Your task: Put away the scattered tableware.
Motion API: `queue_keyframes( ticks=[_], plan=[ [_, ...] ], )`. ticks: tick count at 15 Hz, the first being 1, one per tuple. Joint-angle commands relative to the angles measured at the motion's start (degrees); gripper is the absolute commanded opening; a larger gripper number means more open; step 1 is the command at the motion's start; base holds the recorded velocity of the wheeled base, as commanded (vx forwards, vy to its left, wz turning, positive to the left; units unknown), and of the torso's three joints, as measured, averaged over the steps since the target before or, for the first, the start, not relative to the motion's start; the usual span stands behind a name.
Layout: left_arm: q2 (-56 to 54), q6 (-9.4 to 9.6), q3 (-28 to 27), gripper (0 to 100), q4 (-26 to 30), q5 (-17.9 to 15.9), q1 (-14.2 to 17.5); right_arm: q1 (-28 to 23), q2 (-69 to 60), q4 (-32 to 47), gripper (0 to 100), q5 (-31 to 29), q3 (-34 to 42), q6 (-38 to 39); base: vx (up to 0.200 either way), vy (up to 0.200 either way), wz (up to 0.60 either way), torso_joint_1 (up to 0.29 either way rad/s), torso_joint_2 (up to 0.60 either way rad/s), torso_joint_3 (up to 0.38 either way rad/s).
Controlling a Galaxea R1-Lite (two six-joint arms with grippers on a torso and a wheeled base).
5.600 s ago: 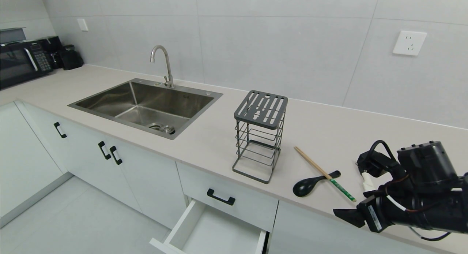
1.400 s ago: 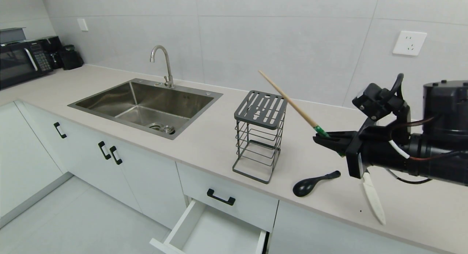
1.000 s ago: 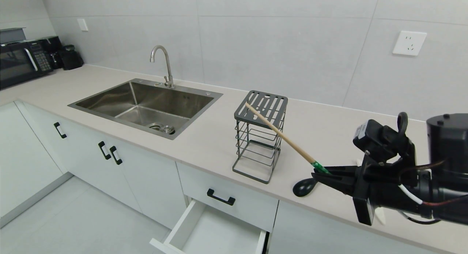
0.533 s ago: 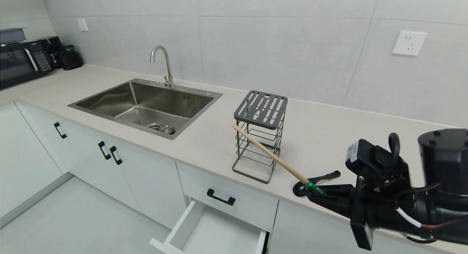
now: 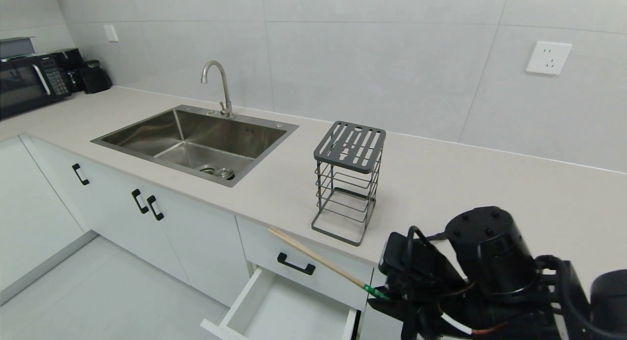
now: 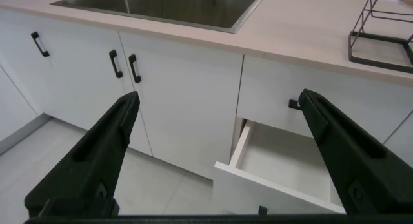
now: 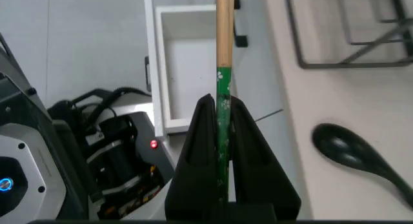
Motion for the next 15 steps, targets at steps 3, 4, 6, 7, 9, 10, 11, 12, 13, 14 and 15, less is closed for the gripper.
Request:
queue_keyframes(
  ticks=[3, 4, 6, 7, 9, 10, 11, 12, 13, 14, 15],
  plan=[
    [0.00, -0.01, 0.00, 100, -0.01, -0.02, 0.00, 4.43, 8.32, 0.08, 0, -0.14, -6.79, -0.05, 0.000, 0.000, 0.00, 0.000, 0.00, 0.000],
    [0.00, -0.01, 0.00, 100, -0.01, -0.02, 0.00, 4.43, 9.37, 0.08, 0, -0.23, -8.46, 0.03, 0.000, 0.000, 0.00, 0.000, 0.00, 0.000],
    [0.00, -0.01, 0.00, 100, -0.01, -0.02, 0.00, 4.43, 10.78, 0.17, 0, -0.05, -9.16, 0.30, 0.000, 0.000, 0.00, 0.000, 0.00, 0.000],
    [0.00, -0.01, 0.00, 100, -0.01, -0.02, 0.00, 4.43, 11.31, 0.17, 0, 0.03, -9.25, 0.30, 0.000, 0.000, 0.00, 0.000, 0.00, 0.000],
    [0.00, -0.01, 0.00, 100, -0.01, -0.02, 0.00, 4.43, 11.57, 0.08, 0, 0.03, -8.98, 0.30, 0.000, 0.000, 0.00, 0.000, 0.00, 0.000],
    [0.00, -0.01, 0.00, 100, -0.01, -0.02, 0.00, 4.43, 11.66, 0.08, 0, 0.03, -8.89, 0.30, 0.000, 0.000, 0.00, -0.105, 0.22, 0.110],
    [0.00, -0.01, 0.00, 100, -0.01, -0.02, 0.00, 4.43, 11.66, 0.08, 0, 0.03, -9.16, 0.30, 0.000, 0.000, 0.00, -0.173, 0.35, 0.173],
    [0.00, -0.01, 0.00, 100, -0.01, -0.02, 0.00, 4.43, 11.75, 0.08, 0, 0.03, -9.42, 0.30, 0.000, 0.000, 0.00, -0.237, 0.46, 0.217],
    [0.00, -0.01, 0.00, 100, -0.01, -0.02, 0.00, 4.43, 11.83, 0.08, 0, -0.05, -9.51, 0.30, 0.000, 0.000, 0.00, -0.246, 0.50, 0.232],
    [0.00, -0.01, 0.00, 100, -0.01, -0.02, -0.09, 4.51, 11.92, 0.08, 0, -0.05, -9.51, 0.30, 0.000, 0.000, 0.00, -0.246, 0.51, 0.242],
    [0.00, -0.01, 0.00, 100, -0.01, -0.02, 0.00, 4.51, 11.92, 0.08, 0, -0.05, -9.60, 0.39, 0.000, 0.000, 0.00, -0.266, 0.52, 0.246]
  ],
)
